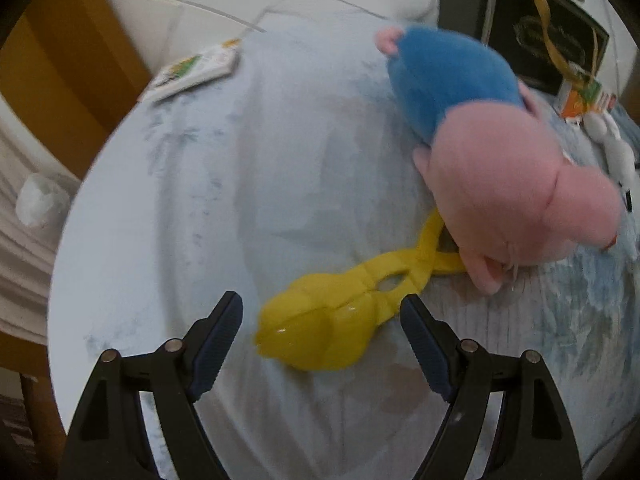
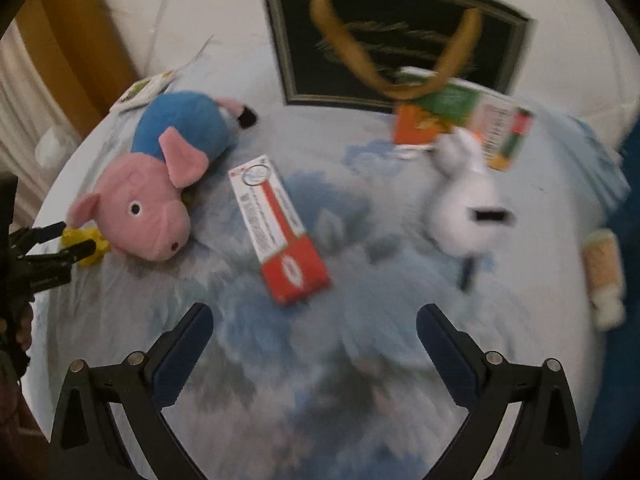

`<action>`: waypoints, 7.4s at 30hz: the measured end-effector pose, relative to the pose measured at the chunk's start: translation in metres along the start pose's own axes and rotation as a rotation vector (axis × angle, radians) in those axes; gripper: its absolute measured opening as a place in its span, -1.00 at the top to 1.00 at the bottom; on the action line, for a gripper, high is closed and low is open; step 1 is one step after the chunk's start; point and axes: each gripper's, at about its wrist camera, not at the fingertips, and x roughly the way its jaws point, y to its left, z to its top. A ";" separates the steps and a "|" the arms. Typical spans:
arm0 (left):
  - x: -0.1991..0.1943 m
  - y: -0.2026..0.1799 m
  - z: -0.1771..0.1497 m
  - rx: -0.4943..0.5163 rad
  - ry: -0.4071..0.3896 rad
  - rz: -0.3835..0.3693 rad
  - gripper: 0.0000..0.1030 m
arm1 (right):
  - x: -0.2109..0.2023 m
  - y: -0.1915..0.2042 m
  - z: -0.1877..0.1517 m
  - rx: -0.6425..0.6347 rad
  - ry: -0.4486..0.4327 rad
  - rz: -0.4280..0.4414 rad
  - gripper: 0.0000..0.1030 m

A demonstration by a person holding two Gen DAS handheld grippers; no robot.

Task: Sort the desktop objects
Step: 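Grasp the yellow snowball clamp with the left tool while the right tool grasps the red-white ointment box, then carry the clamp and ointment box to the blue crate and release both, then withdraw both tools from the crate back toward the table, then grasp the white plush goose with the left tool while the right tool grasps the white bottle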

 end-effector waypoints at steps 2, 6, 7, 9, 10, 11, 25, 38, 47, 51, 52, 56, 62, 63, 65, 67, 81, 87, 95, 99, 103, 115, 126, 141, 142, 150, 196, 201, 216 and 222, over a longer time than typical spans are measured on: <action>0.007 -0.007 -0.004 0.009 0.030 -0.001 -0.57 | 0.018 0.006 0.012 -0.021 0.015 0.015 -1.00; 0.002 -0.009 -0.014 -0.019 0.037 -0.030 -0.26 | 0.046 0.016 0.030 -0.056 0.035 0.033 -1.00; 0.000 -0.010 -0.017 -0.026 0.042 -0.035 -0.21 | 0.053 0.017 0.032 -0.063 0.047 0.033 -1.00; -0.005 -0.015 -0.023 -0.027 0.048 -0.036 -0.09 | 0.066 0.019 0.033 -0.070 0.084 0.031 -0.93; -0.007 -0.018 -0.027 -0.023 0.051 -0.036 -0.09 | 0.072 0.020 0.031 -0.072 0.107 0.025 -0.67; -0.010 -0.021 -0.032 -0.023 0.056 -0.041 -0.07 | 0.073 0.021 0.029 -0.077 0.114 -0.001 -0.34; -0.058 -0.082 -0.096 0.054 0.101 -0.144 0.04 | 0.016 0.015 -0.087 -0.056 0.219 -0.005 0.16; -0.058 -0.070 -0.031 0.089 0.021 -0.046 -0.44 | -0.001 -0.013 -0.121 0.038 0.207 0.002 -0.32; -0.008 -0.086 -0.022 0.096 0.151 -0.125 -0.09 | 0.013 -0.008 -0.100 0.010 0.197 -0.022 -0.32; -0.018 -0.082 -0.036 0.065 0.150 -0.133 0.23 | 0.025 0.002 -0.100 -0.024 0.210 -0.027 0.15; -0.022 -0.083 -0.041 0.064 0.146 -0.129 0.23 | 0.025 0.008 -0.102 -0.052 0.207 -0.044 0.20; -0.051 -0.083 -0.065 0.041 0.124 -0.153 0.25 | 0.007 0.018 -0.114 -0.068 0.191 -0.010 0.20; -0.107 -0.101 -0.088 0.049 0.046 -0.183 0.37 | -0.036 0.024 -0.125 -0.091 0.126 0.007 0.20; -0.116 -0.105 -0.091 0.054 0.027 -0.189 0.37 | -0.041 0.027 -0.115 -0.090 0.114 0.006 0.20; -0.132 -0.115 -0.095 0.061 -0.006 -0.189 0.37 | -0.072 0.034 -0.117 -0.094 0.080 0.002 0.20; -0.145 -0.118 -0.099 0.059 -0.040 -0.193 0.37 | -0.084 0.035 -0.116 -0.097 0.051 -0.006 0.20; -0.288 -0.211 -0.081 0.175 -0.412 -0.253 0.37 | -0.258 -0.024 -0.133 -0.005 -0.298 -0.177 0.20; -0.332 -0.268 -0.079 0.258 -0.517 -0.327 0.37 | -0.337 -0.049 -0.153 0.052 -0.463 -0.270 0.20; -0.381 -0.333 -0.076 0.345 -0.623 -0.417 0.37 | -0.417 -0.091 -0.192 0.158 -0.606 -0.367 0.20; -0.408 -0.366 -0.074 0.384 -0.678 -0.470 0.37 | -0.453 -0.117 -0.216 0.214 -0.658 -0.437 0.20; -0.431 -0.403 -0.073 0.420 -0.716 -0.523 0.37 | -0.477 -0.153 -0.242 0.302 -0.680 -0.518 0.20; -0.462 -0.534 -0.082 0.596 -0.690 -0.620 0.37 | -0.488 -0.246 -0.298 0.472 -0.628 -0.601 0.20; -0.460 -0.579 -0.086 0.676 -0.662 -0.592 0.37 | -0.476 -0.296 -0.307 0.508 -0.584 -0.605 0.20; -0.450 -0.585 -0.091 0.717 -0.646 -0.545 0.37 | -0.455 -0.323 -0.309 0.530 -0.539 -0.597 0.20; -0.450 -0.585 -0.091 0.716 -0.647 -0.547 0.37 | -0.454 -0.323 -0.308 0.530 -0.537 -0.596 0.20; -0.448 -0.588 -0.088 0.710 -0.614 -0.537 0.22 | -0.449 -0.324 -0.308 0.526 -0.528 -0.632 0.19; -0.360 -0.220 -0.074 0.142 -0.632 -0.344 -0.42 | -0.475 -0.046 -0.191 0.198 -0.787 -0.506 -1.00; -0.317 -0.169 -0.073 0.078 -0.542 -0.250 -0.42 | -0.449 -0.027 -0.175 0.162 -0.761 -0.452 -1.00; -0.204 -0.085 -0.044 -0.139 -0.302 -0.092 -0.42 | -0.324 -0.031 -0.106 0.130 -0.572 -0.276 -1.00; -0.145 -0.077 -0.009 -0.168 -0.196 -0.047 -0.42 | -0.237 -0.050 -0.074 0.185 -0.485 -0.241 -1.00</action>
